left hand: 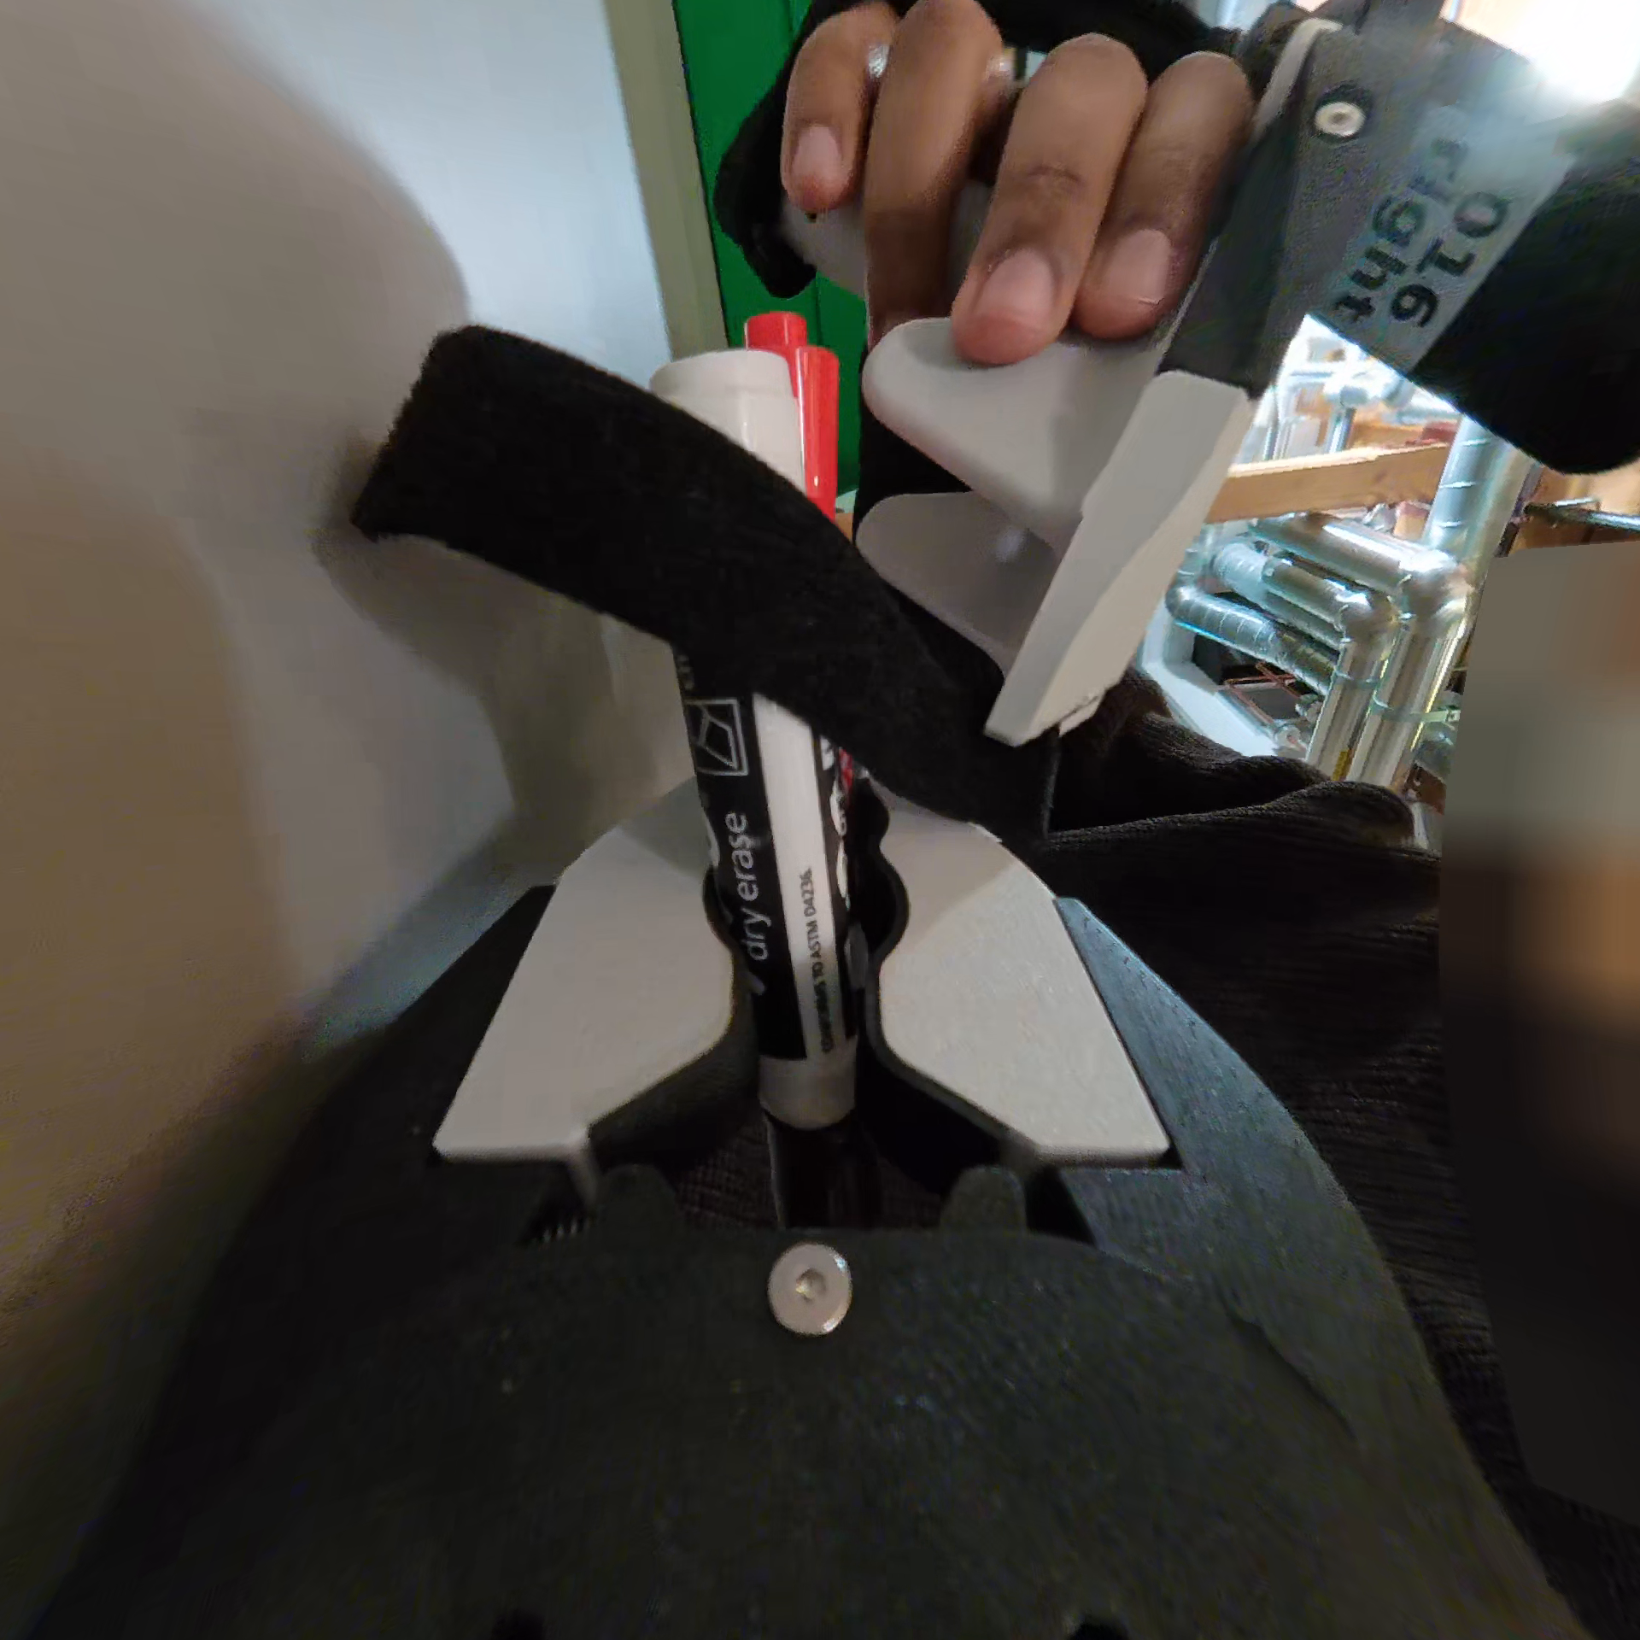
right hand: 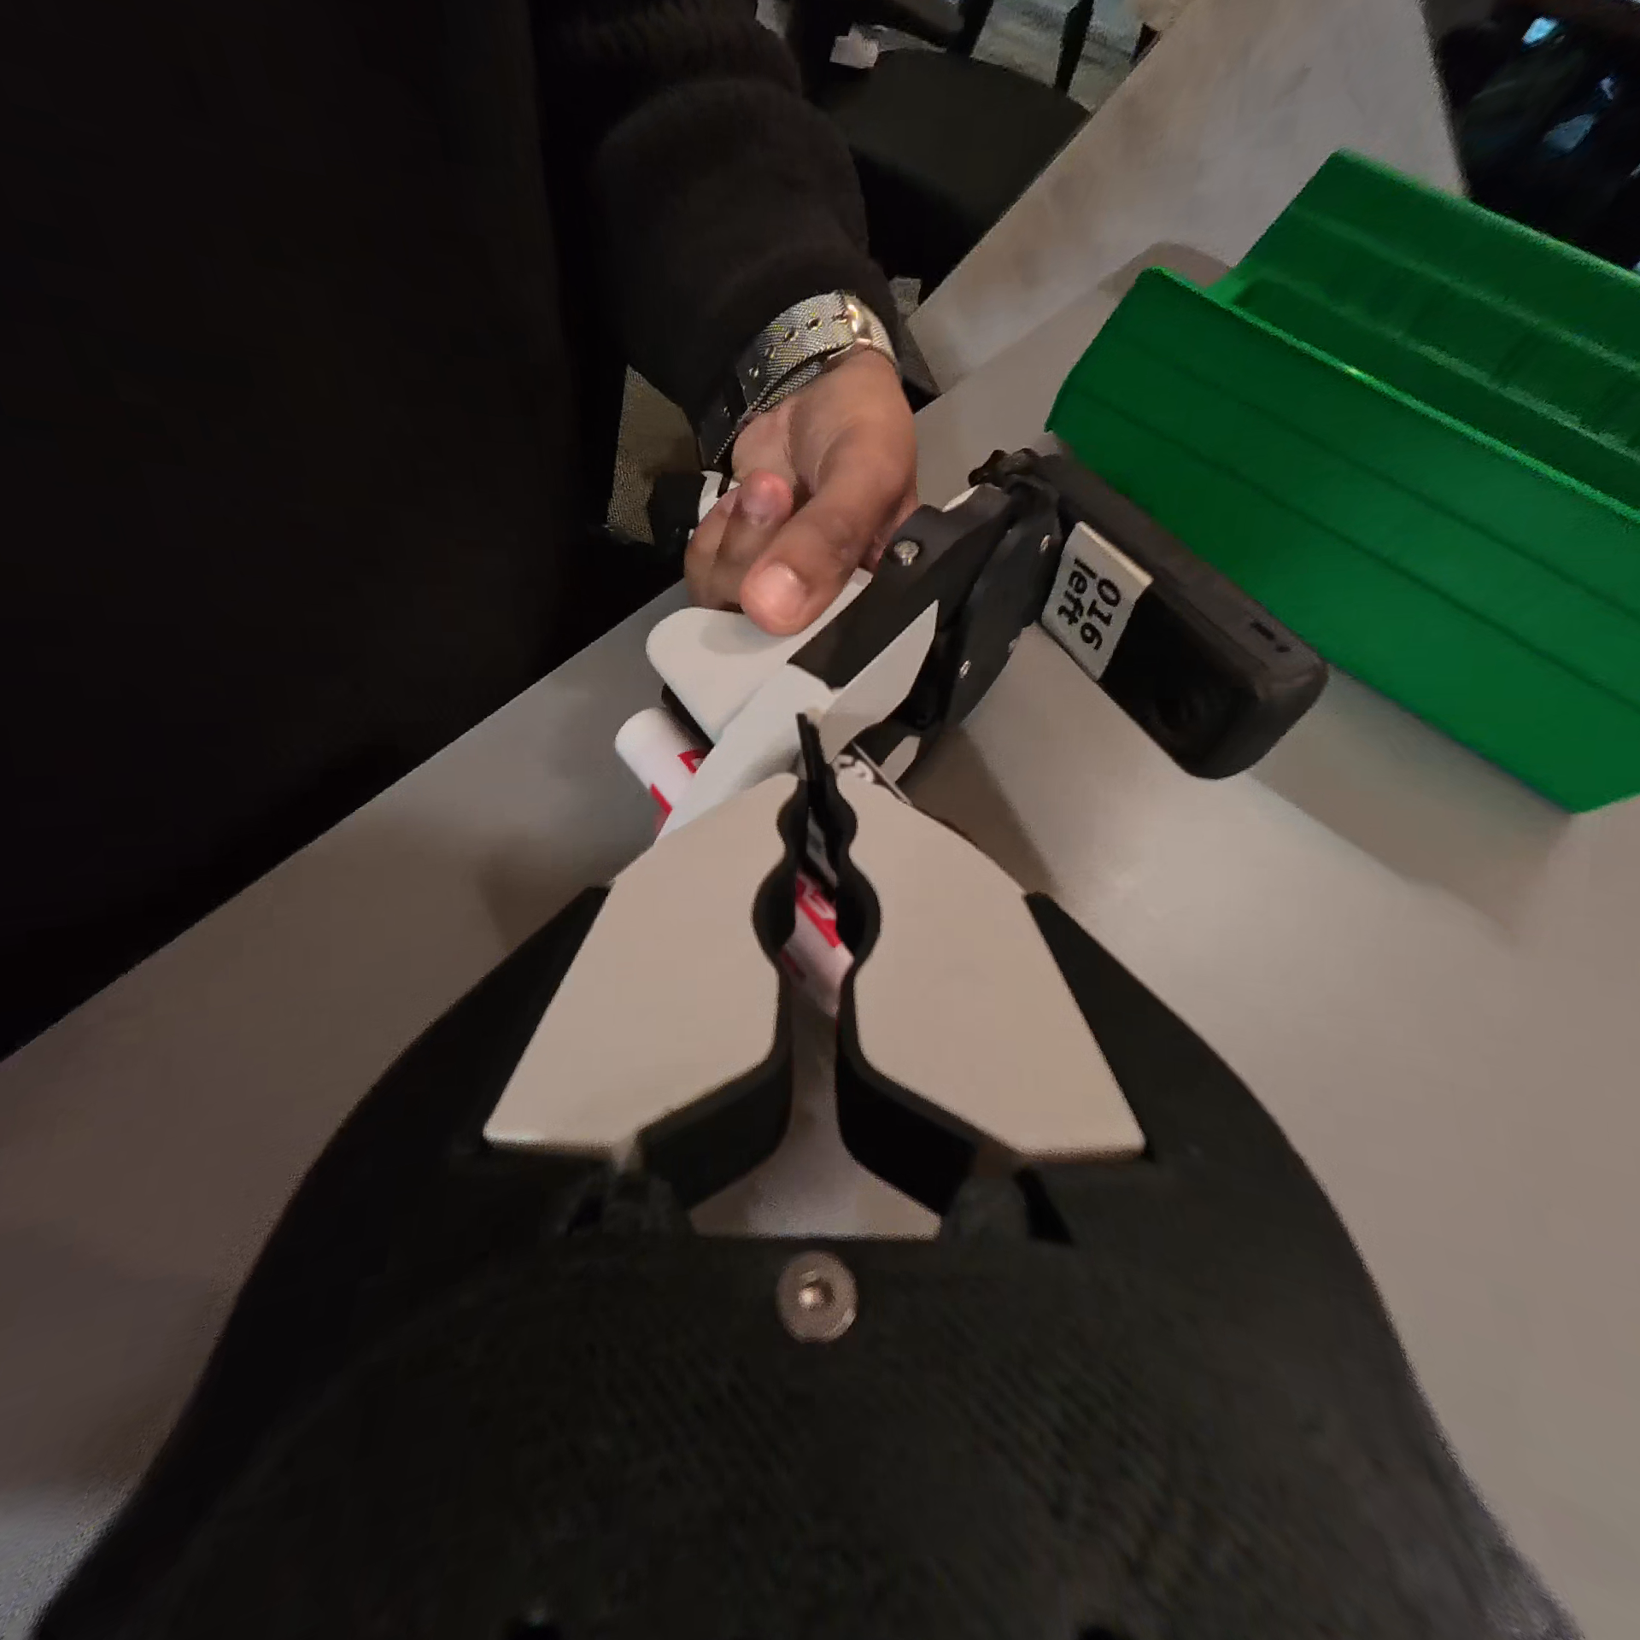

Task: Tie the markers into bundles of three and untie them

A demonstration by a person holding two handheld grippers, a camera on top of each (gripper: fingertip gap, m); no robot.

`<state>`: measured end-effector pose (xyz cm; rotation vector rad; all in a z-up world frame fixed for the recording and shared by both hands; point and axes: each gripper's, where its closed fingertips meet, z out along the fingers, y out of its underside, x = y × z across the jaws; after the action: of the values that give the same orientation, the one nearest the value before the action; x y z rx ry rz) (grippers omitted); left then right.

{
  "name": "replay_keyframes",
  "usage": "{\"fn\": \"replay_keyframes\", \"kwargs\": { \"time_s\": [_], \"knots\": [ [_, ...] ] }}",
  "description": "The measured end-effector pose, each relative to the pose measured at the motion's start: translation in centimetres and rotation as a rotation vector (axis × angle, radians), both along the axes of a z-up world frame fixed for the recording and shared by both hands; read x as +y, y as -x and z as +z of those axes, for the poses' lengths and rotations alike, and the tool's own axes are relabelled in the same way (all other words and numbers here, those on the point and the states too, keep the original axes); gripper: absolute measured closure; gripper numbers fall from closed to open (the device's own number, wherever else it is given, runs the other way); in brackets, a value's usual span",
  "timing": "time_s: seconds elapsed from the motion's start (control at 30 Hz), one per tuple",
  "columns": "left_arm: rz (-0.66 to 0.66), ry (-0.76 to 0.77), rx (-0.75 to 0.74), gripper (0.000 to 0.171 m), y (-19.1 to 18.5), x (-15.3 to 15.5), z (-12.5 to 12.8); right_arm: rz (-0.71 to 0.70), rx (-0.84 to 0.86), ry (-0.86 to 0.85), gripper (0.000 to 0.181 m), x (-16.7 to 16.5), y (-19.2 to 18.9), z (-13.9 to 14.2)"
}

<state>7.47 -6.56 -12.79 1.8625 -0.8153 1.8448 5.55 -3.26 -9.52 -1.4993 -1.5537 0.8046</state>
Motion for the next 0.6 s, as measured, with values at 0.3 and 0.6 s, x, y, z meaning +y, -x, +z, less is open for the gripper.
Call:
{"fn": "replay_keyframes", "kwargs": {
  "time_s": [0.3, 0.6],
  "knots": [
    [-0.064, -0.013, -0.081, 0.151, 0.3, -1.2, 1.4, 0.034, 0.086, -0.016, 0.178, -2.6, -1.3, 1.1],
    [-0.129, 0.008, -0.147, 0.151, 0.7, -2.3, 2.6, 0.091, 0.076, -0.049, 0.178, -4.4, -1.6, 1.8]
  ]
}}
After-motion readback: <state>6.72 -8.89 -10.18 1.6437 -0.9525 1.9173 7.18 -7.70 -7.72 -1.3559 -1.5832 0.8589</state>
